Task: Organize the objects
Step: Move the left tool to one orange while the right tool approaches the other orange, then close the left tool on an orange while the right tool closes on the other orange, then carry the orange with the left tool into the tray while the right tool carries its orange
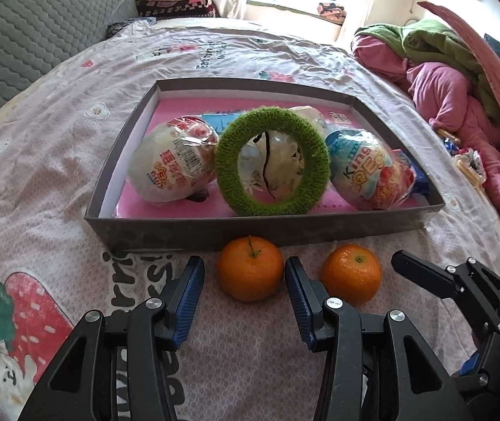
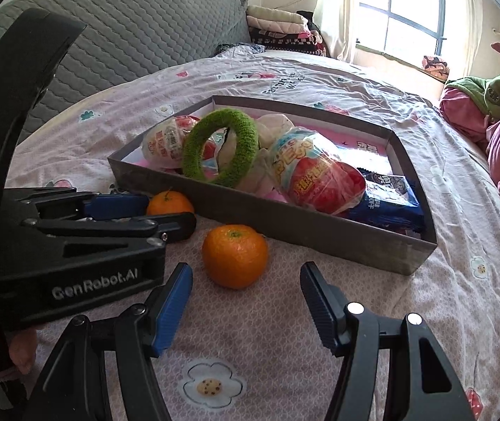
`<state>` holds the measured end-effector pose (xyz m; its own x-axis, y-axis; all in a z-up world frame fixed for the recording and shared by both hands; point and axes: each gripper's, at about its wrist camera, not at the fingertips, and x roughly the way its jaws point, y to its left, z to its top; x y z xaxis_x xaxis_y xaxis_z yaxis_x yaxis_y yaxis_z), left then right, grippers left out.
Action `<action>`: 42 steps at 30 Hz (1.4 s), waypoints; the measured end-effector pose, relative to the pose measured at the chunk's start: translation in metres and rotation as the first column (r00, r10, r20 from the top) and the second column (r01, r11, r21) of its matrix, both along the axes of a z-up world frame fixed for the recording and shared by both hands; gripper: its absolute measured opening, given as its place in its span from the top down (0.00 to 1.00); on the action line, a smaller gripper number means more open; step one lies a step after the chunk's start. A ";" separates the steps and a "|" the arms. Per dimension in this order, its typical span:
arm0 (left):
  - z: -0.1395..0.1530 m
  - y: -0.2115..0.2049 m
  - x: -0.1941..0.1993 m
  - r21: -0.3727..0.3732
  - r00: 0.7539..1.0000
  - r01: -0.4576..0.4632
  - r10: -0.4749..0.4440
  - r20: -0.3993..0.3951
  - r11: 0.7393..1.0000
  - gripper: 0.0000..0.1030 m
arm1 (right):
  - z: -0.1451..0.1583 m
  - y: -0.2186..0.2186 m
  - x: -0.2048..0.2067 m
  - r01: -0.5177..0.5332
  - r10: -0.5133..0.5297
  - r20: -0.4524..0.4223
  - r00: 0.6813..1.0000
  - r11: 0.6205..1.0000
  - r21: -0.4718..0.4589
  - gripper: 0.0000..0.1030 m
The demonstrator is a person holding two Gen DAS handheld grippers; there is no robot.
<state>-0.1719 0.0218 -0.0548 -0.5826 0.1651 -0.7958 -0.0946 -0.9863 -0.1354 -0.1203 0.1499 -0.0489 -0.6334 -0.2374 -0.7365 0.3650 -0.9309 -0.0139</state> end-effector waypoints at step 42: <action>0.039 -0.022 0.013 0.035 0.994 -0.039 0.042 -0.099 0.999 0.61 | 0.039 0.025 0.003 -0.013 0.007 -0.052 0.999 0.992 -0.124 0.63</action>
